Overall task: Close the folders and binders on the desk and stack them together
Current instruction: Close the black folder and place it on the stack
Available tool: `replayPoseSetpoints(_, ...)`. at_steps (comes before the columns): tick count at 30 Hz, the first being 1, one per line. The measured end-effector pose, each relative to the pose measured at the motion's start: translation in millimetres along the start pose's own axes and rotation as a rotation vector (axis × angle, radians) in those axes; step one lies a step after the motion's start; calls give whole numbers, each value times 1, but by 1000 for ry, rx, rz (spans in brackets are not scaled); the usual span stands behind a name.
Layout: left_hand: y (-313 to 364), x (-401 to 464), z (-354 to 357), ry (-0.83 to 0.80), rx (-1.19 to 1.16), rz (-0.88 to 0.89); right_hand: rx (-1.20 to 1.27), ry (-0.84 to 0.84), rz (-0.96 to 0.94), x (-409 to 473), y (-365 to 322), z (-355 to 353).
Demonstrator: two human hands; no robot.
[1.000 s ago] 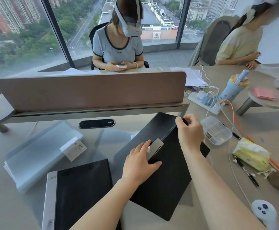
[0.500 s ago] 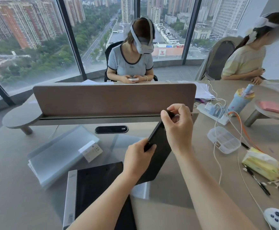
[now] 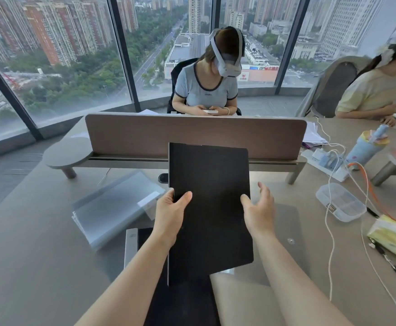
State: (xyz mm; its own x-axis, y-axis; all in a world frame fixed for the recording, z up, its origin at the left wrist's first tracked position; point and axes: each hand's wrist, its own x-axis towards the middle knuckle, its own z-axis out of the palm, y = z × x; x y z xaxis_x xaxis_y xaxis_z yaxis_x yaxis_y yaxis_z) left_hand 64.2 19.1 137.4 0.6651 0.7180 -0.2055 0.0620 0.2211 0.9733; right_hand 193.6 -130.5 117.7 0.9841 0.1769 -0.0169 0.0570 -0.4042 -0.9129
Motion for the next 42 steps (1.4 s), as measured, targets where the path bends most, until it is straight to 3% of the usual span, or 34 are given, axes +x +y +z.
replayPoseSetpoints(5, -16, 0, -39, 66, 36, -75, 55, -159, 164, -20, 26, 25)
replayPoseSetpoints(10, -54, -3, -78, 157, 115, -214, 90, -236, 210, -46, 43, 46)
replayPoseSetpoints(20, -108, -25, -119, 262, 207, -401, -106, -359, 313, -94, 89, 78)
replayPoseSetpoints(42, -152, -22, -133, 413, 691, -311, -403, -507, 274, -103, 130, 112)
